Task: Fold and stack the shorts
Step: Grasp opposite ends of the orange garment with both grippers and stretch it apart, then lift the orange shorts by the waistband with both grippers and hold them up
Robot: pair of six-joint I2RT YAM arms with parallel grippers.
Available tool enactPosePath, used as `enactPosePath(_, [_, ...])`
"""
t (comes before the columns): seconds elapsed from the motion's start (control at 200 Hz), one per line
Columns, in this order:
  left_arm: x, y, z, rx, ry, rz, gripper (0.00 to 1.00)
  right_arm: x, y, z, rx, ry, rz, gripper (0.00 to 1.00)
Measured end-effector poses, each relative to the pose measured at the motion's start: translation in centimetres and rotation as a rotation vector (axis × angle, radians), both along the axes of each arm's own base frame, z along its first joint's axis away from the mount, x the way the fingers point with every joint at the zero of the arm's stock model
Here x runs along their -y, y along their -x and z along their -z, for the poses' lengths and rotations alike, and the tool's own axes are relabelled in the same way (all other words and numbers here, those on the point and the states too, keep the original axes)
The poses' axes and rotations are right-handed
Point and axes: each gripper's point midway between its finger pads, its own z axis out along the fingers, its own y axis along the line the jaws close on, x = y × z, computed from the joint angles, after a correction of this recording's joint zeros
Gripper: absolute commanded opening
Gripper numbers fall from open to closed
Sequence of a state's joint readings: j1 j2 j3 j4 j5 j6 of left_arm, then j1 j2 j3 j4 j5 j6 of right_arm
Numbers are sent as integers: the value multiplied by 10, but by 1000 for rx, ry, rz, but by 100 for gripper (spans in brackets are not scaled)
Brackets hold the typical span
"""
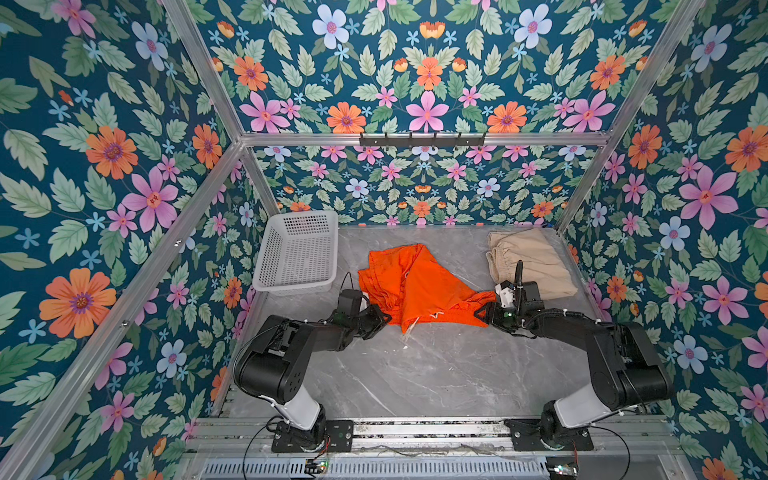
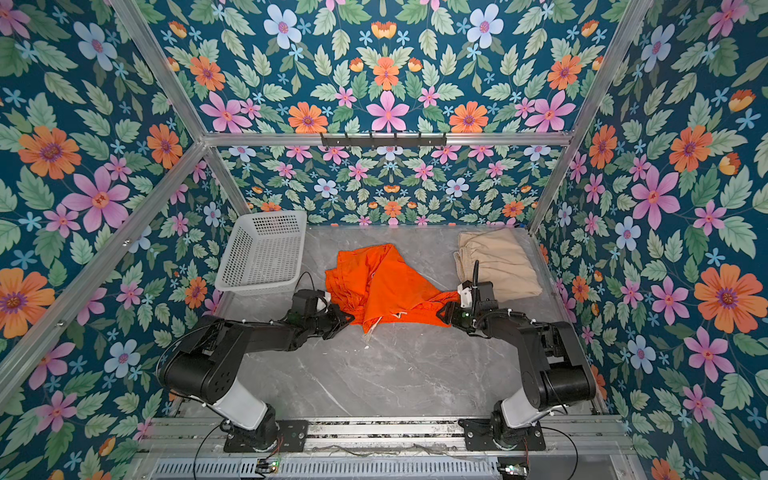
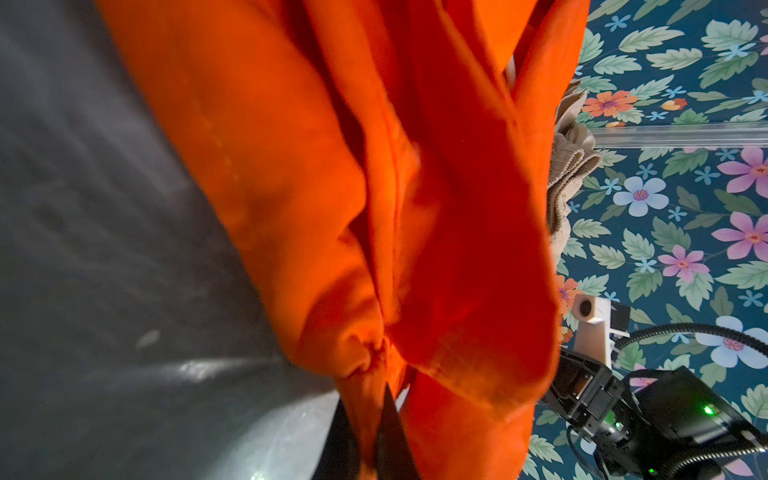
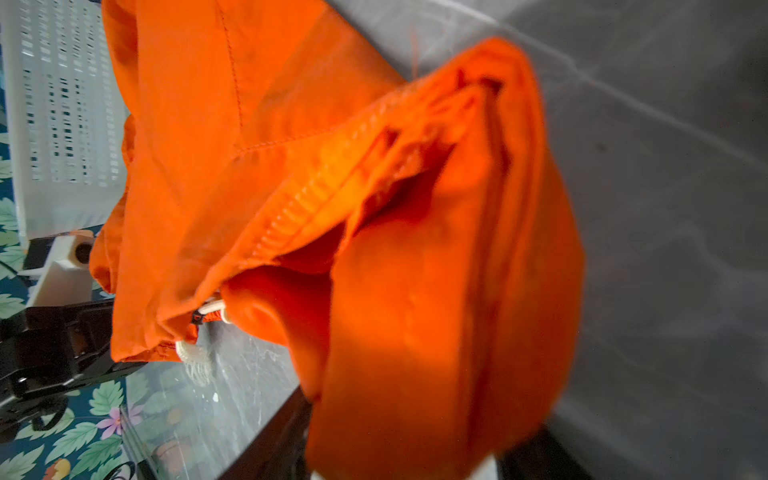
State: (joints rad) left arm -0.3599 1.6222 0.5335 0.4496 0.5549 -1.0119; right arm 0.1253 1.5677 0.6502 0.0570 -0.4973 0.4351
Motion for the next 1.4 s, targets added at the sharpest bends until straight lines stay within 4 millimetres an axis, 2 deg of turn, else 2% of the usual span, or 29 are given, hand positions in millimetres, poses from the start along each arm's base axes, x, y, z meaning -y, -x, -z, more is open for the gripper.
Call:
enactPosePath(0.09, [0, 0, -3, 8, 2, 2, 0, -2, -6, 1, 13, 7, -22, 36])
enactPosePath(0.165, [1, -2, -9, 22, 7, 2, 0, -4, -2, 1, -6, -3, -36, 19])
enactPosePath(0.25, [2, -5, -27, 55, 10, 5, 0, -9, 1, -14, -2, -27, -59, 11])
enactPosePath(0.29, [4, -8, -41, 86, 13, 12, 0, -11, 2, -26, 14, -40, -68, 9])
enactPosePath(0.355, [3, -15, -69, 147, 4, 14, 0, -14, 1, -57, 66, -57, -79, 9])
enactPosePath(0.51, [-3, -28, -162, 356, -27, 2, 0, -16, -7, -162, 251, -88, -94, 9])
enactPosePath(0.645, [-14, -24, -237, 503, -72, -13, 0, -20, -2, -246, 375, -133, -113, 9])
enactPosePath(0.805, [-30, -9, -321, 672, -132, -38, 0, -26, 17, -313, 456, -199, -149, 9])
enactPosePath(0.935, [-45, 8, -374, 779, -188, -56, 0, -30, 36, -354, 500, -249, -176, 9])
enactPosePath(1.075, [-59, 30, -413, 864, -239, -64, 0, -34, 56, -386, 520, -314, -201, 9])
enactPosePath(1.265, [-75, 55, -445, 939, -293, -74, 0, -38, 79, -415, 541, -374, -235, 9])
enactPosePath(1.4, [-81, 62, -453, 958, -333, -78, 0, -41, 87, -430, 553, -401, -252, 8])
